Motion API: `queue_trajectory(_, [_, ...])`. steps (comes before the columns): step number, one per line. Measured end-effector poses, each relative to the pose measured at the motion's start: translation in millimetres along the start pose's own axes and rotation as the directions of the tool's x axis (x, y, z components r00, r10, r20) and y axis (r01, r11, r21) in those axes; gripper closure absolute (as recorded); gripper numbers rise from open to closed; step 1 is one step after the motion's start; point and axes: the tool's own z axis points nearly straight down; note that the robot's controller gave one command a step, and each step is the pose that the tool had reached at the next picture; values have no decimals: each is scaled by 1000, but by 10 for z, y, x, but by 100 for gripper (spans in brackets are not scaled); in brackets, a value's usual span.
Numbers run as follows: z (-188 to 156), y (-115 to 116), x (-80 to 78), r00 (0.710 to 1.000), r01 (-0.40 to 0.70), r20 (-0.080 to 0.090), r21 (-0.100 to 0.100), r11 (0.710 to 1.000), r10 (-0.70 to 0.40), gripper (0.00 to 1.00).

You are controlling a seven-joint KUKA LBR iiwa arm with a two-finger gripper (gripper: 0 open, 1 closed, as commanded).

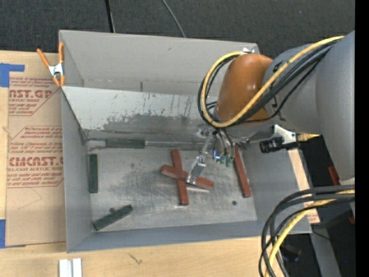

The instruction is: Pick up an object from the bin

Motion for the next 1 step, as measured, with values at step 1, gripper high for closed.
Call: queue_trajectory(1, [669, 185, 130, 1000, -3, -8, -3, 1000, 3, 0])
